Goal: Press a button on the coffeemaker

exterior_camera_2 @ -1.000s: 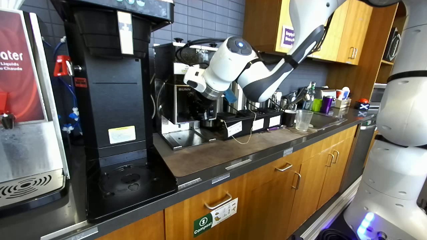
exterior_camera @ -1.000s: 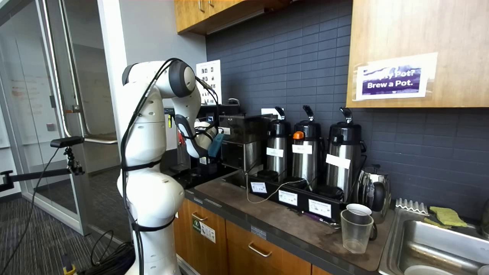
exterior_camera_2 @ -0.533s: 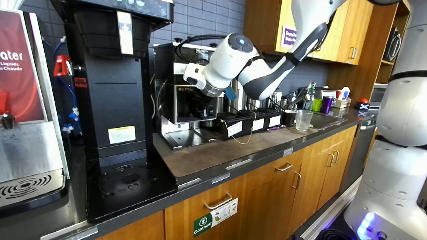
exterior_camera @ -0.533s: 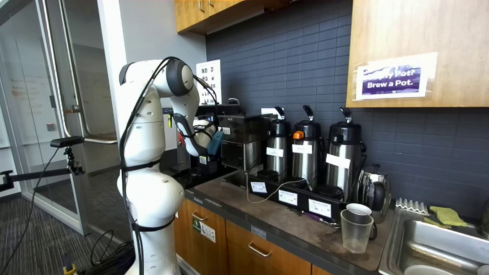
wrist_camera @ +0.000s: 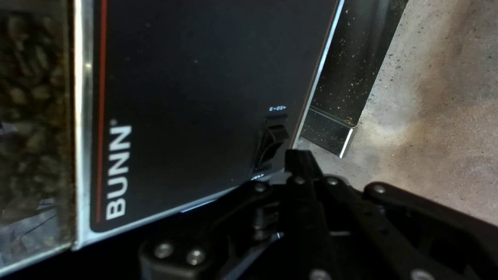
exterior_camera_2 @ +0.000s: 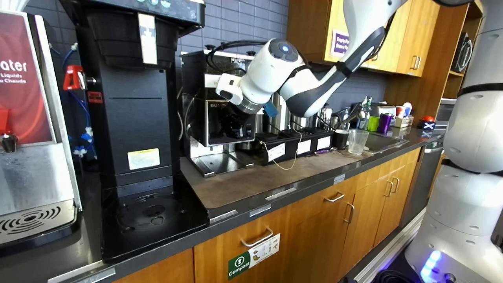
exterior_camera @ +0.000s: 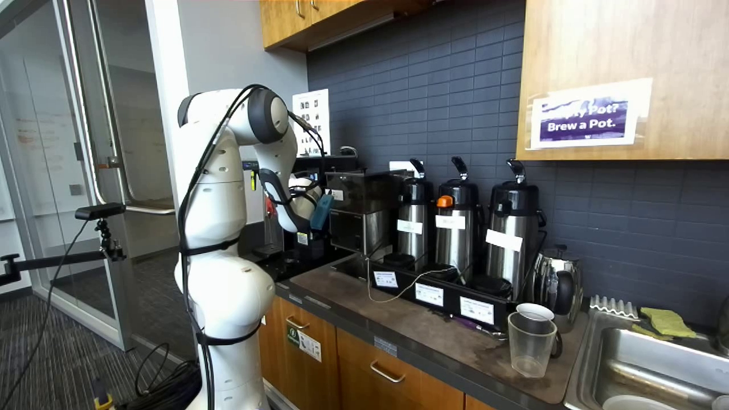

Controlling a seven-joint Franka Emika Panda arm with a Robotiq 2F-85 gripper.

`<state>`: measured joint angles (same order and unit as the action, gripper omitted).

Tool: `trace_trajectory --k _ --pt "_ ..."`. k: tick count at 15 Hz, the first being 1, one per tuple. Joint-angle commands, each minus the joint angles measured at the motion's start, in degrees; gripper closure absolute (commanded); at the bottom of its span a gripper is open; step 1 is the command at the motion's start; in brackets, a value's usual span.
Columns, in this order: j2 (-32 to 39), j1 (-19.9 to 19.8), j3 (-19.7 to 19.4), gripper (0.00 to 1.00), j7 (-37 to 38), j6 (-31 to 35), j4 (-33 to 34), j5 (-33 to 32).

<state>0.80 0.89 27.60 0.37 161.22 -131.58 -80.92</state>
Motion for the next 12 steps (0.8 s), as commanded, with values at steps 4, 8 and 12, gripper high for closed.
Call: trace_trajectory --k 4,8,12 --pt "0.03 -0.26 -0.26 1.0 0.83 1.35 1.0 -1.51" --pt "0.38 -0.42 -0.45 1.0 0.71 1.86 0.74 -0.01" --pt "0.68 -0.57 -0.51 1.0 0.58 1.93 0.87 -0.06"
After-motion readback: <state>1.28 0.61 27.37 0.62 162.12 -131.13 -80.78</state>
